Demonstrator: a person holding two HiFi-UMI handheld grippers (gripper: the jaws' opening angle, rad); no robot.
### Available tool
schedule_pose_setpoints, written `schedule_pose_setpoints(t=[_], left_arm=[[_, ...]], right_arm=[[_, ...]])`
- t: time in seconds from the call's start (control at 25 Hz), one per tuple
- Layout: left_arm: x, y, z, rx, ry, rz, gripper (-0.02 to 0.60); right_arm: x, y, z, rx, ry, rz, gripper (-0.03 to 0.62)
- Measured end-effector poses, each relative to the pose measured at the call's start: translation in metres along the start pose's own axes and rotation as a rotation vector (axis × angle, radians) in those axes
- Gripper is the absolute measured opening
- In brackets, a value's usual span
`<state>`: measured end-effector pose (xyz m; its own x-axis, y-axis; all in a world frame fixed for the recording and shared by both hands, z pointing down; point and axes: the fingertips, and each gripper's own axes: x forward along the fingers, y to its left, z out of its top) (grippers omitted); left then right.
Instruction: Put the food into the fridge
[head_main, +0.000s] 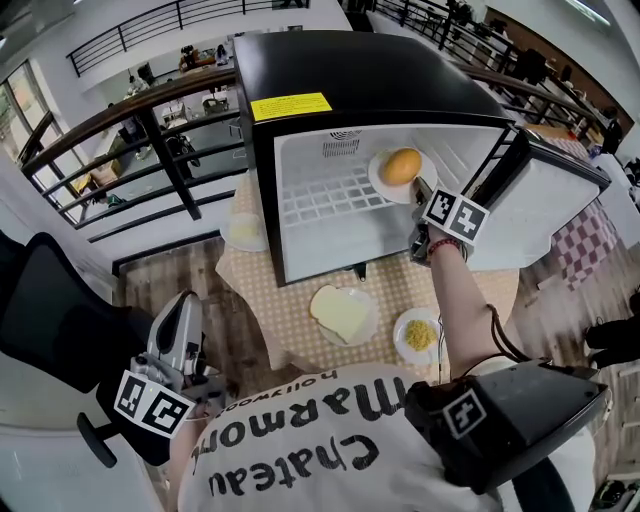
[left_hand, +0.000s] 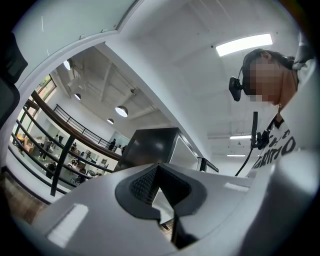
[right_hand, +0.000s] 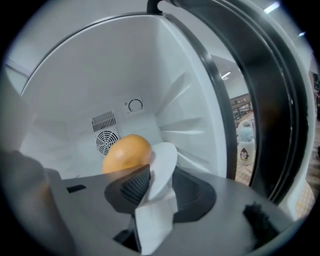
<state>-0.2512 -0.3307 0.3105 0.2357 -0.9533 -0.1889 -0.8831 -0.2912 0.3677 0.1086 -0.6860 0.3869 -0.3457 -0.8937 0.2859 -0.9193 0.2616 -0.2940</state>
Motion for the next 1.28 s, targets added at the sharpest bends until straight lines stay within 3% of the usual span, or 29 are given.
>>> schedule_pose_setpoints(t=[0.16,0.32,0.4,0.92,1.28], left_arm=[[-0.004,-0.003,0.001,0.000,-0.004,0.006,0.006],[-0.005,-0.007,0.002,0.003,-0.007,0.008,0.006],[-0.005,-0.009,0.001,0.005,-0.007,0.008,0.006],[-0.010,-0.015,0.006,0.017,-0.027,0.006,0.006],[-0.020,-0.016,0.012,0.024,-0.039,0.002,0.006]], right_arm=[[-0.004,0.000,-0.002,0.020,0.005,-0.005,0.143],[-0.008,-0.001,-0.007,0.207,-0.004,-0.004,0.179],[-0.010,-0.002,-0.007,0.223,-0.007,-0.012,0.179],[-0.016,-0.003,-0.017,0.023,0.055,-0.134,0.206],[-0.028,-0.002,-0.005,-0.126,0.008,-0.197,0.210]])
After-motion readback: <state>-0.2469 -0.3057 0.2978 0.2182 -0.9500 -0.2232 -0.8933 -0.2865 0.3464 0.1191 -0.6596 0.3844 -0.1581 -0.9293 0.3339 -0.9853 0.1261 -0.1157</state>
